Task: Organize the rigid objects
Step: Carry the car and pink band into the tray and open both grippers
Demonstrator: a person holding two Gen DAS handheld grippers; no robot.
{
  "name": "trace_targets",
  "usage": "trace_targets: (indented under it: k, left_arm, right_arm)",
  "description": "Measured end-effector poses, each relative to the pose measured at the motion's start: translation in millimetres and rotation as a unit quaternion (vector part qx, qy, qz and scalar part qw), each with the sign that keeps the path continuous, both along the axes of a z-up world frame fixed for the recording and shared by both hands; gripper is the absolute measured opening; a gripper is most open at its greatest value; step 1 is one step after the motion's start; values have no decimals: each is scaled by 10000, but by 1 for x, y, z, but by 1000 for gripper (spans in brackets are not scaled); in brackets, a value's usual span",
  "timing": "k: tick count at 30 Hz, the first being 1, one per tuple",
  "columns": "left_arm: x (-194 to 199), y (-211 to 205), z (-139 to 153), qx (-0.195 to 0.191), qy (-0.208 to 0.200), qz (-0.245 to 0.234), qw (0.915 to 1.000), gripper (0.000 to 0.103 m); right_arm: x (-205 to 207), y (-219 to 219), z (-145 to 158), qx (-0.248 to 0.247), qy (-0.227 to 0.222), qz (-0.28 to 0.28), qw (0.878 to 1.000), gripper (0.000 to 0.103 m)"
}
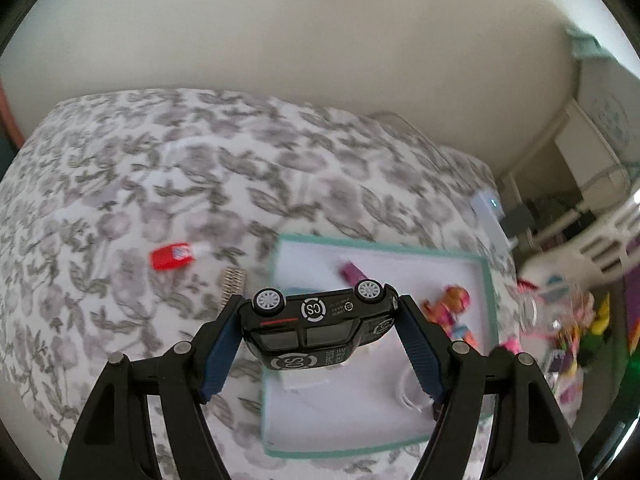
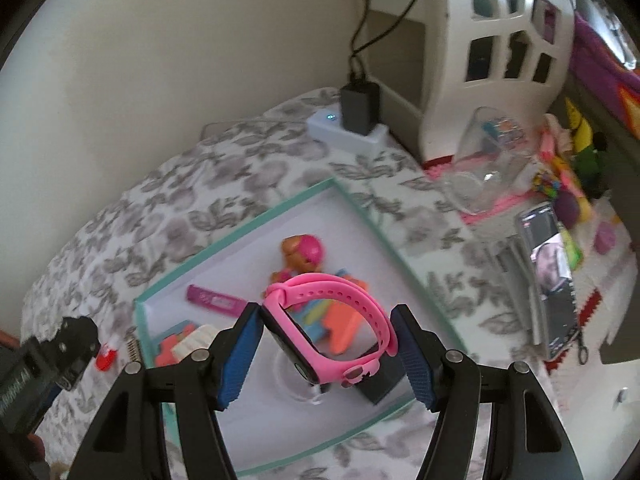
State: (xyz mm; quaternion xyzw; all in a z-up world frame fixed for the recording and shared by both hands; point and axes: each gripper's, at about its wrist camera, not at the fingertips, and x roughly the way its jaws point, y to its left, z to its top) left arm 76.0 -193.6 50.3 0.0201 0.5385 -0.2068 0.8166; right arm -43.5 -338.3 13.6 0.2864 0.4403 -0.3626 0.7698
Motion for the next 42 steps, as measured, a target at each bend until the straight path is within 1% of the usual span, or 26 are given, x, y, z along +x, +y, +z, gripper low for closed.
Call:
trace_targets:
  k: [3, 6, 12, 15, 20, 24, 28, 31, 34, 37, 39, 42]
  left_arm:
    - [-8, -14, -7, 125, 85, -162, 9998, 76]
    - [-11, -20, -17, 253, 209, -243, 9992, 76]
    - [-10, -22, -46, 246, 860, -243, 9957, 76]
    - [-13, -24, -56, 341, 1006, -259, 9940, 76]
    - [-18, -31, -69, 309, 1346, -320, 9899, 76]
    - [-19, -30, -78, 354, 1491, -273, 9878, 76]
    - [-18, -27, -86, 418, 1607, -221, 9859, 76]
    - [-17, -26, -91, 379, 1714, -206, 9843, 76]
    - [-16, -26, -92, 349, 1736, -200, 9840, 77]
    - [-16, -26, -93, 370, 1748, -179, 9837, 81]
    - [-16, -25, -93, 345, 1778, -129, 9834, 89]
    - [-16, -23, -90, 282, 1780, -114, 9836, 89]
  right_arm:
    - [-2, -6, -5, -27, 123, -68, 9999, 69]
    - [-1, -9, -15, 58, 260, -68, 9996, 69]
    - [2, -14, -41, 301, 569, -66, 9979, 69]
    - [4, -16, -52, 417, 702, -69, 9966, 69]
    - [6, -16, -59, 472, 799, -44, 9957, 69]
    - [6, -15, -63, 468, 897, -53, 9949, 69]
    - [7, -16, -63, 508, 887, -15, 9948, 69]
    - [7, -15, -63, 487, 905, -4, 9947, 69]
    - [7, -15, -63, 493, 902, -8, 9947, 70]
    - [7, -16, -63, 480, 910, -19, 9947, 70]
    - [6, -16, -62, 476, 887, -32, 9949, 72]
    - [6, -15, -60, 433, 860, -26, 9953, 78]
